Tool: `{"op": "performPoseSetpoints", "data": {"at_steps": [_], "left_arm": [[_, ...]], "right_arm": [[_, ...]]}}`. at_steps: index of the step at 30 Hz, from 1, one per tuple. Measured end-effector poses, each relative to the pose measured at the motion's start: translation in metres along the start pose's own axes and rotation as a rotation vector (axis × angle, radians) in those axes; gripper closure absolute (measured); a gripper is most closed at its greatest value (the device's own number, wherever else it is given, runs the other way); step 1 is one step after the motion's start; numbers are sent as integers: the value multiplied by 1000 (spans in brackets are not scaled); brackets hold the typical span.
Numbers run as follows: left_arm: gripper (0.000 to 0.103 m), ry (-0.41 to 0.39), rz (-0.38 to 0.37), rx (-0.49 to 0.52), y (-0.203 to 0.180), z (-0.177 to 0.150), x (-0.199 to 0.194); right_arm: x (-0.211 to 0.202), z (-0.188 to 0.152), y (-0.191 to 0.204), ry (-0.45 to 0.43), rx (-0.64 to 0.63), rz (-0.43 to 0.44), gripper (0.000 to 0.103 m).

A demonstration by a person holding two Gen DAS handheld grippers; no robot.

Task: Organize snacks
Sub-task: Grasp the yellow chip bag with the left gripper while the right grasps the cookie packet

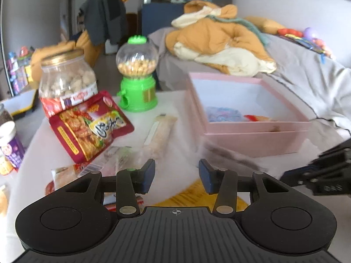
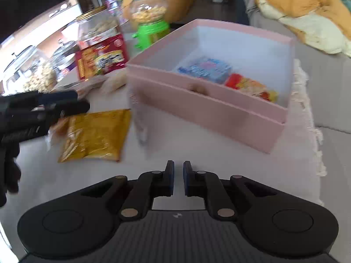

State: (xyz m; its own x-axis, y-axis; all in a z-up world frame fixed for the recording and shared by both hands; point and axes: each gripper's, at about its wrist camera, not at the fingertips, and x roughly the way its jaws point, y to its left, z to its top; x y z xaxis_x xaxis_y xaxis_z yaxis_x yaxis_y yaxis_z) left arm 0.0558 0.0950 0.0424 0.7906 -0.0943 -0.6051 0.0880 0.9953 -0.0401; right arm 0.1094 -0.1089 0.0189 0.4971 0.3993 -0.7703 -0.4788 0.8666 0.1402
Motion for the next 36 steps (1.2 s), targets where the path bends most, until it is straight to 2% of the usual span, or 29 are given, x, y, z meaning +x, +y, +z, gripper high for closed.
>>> {"op": "performPoseSetpoints", "data": {"at_steps": [3,5,7,9,12,14,17,21,23,27,29,33,36], "left_arm": [[54,55,-83,-18,6,-6,0],[54,78,-132,29,-1,-14,-9],[53,94,-151,112,-13,-23,-21],[53,106,-155,209,-27,-31,-32],[48,123,-102,360,-52,-43,-39],[48,116,-53,407,-63,-46,-37],[48,106,7,385,-65,-39,-30],[43,126,47,305,-51,-25,-8],[37,128,38,262,-43,-17,2],[22,175,-26,179,-31,-7,24],[17,193,-61,116,-22,-7,32],[19,188,-57,138,-28,-13,26],[31,175,-66,141,-29,-22,9]], "right_arm": [[0,-5,1,-40,-34,-9,93],[0,-10,3,-68,-59,-5,88],[0,-13,4,-92,-68,24,75],[0,-17,5,-113,-62,69,50],[3,-22,17,-140,-83,67,32],[5,-27,30,-154,-138,26,28],[6,-31,39,-159,-181,-21,25],[5,-30,32,-153,-151,-7,21],[4,-31,33,-153,-158,-15,20],[6,-31,33,-152,-155,-21,17],[6,-31,33,-151,-156,-17,14],[7,-32,33,-125,-162,1,0],[6,-34,33,-98,-187,15,0]]}}
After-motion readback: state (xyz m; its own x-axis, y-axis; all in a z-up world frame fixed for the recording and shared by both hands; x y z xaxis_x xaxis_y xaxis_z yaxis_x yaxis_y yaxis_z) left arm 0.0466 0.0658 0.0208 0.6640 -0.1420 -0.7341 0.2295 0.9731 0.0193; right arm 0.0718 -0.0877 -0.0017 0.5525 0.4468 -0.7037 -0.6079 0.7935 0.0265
